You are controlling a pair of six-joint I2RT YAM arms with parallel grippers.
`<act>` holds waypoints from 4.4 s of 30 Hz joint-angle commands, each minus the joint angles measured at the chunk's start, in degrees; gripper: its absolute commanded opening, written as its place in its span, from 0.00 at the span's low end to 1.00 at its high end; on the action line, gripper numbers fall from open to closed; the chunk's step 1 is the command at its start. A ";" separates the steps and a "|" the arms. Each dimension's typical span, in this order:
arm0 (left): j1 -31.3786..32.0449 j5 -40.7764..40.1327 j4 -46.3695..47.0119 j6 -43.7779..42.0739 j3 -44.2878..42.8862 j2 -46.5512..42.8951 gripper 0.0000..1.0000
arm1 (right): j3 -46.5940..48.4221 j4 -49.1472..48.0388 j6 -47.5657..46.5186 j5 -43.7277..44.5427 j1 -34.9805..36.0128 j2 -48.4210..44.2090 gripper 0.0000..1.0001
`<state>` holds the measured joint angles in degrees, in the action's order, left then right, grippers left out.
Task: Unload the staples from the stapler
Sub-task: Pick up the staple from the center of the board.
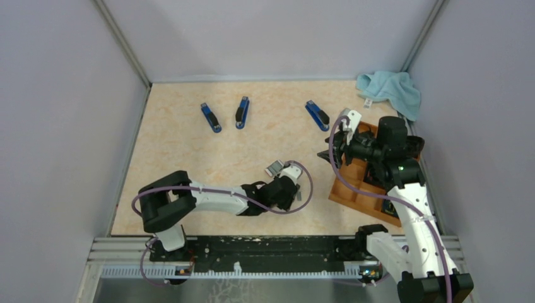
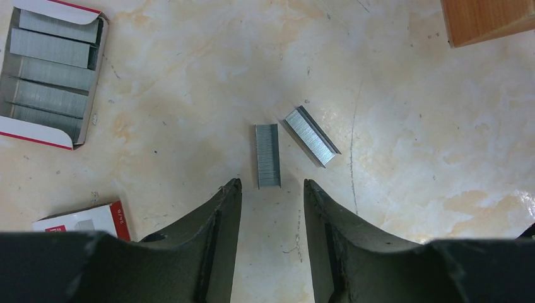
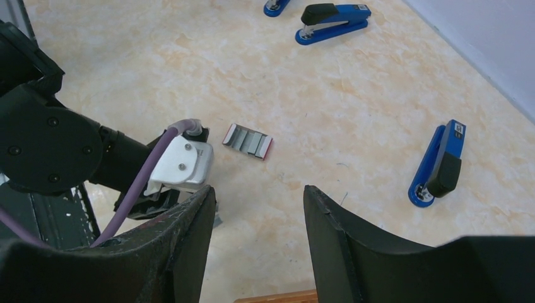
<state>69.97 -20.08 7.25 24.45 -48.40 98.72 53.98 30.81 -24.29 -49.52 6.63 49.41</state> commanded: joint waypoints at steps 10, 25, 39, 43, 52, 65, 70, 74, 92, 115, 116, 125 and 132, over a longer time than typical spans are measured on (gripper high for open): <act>-0.03 -2.94 -7.30 3.07 -4.59 3.93 0.41 | 0.07 -2.72 0.65 -0.64 0.51 0.29 0.55; 0.34 -3.25 -12.69 4.72 -7.77 8.07 0.29 | -0.15 -2.96 0.48 0.19 -0.14 2.72 0.55; 0.68 -2.15 -11.22 4.58 -6.60 7.58 0.28 | 0.24 -0.75 -2.00 -11.00 -8.28 7.76 0.55; 0.68 -2.32 -10.56 3.43 -6.37 7.66 0.28 | 0.46 1.08 -4.83 -12.82 -9.46 8.54 0.55; 0.73 -2.53 -9.41 3.09 -5.44 7.09 0.28 | 0.59 2.26 -7.06 -15.24 -10.16 9.82 0.55; 0.76 -2.16 -8.82 4.19 -4.62 6.58 0.28 | 0.31 1.40 -5.08 -17.04 -10.19 7.56 0.55; 0.85 -1.79 -8.72 4.94 -4.43 6.52 0.27 | -0.23 -0.09 -2.46 -16.06 -10.16 5.88 0.55; 0.82 -1.34 -7.81 5.06 -3.74 5.63 0.27 | -0.41 -0.73 -1.37 -15.21 -10.10 4.97 0.55; 0.80 -3.32 -6.54 6.26 -0.32 0.24 0.24 | -0.63 -2.24 1.34 -13.66 -6.57 1.58 0.55; 0.57 4.30 27.94 6.75 21.26 -31.28 0.25 | -10.77 -29.71 25.47 -24.52 0.29 1.72 0.54; 0.56 4.74 31.04 6.80 22.36 -33.09 0.25 | -11.27 -31.84 27.52 -26.13 0.54 1.79 0.54; 0.43 9.09 42.53 7.62 26.18 -38.41 0.26 | -15.04 -49.46 43.13 -29.32 4.37 2.18 0.58; 0.50 11.15 47.64 7.83 26.32 -38.36 0.26 | -16.44 -58.38 51.50 -29.58 7.79 2.79 0.62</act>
<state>70.39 -11.25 48.58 31.75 -22.76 60.99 38.33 -18.00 20.21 -77.62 12.86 52.05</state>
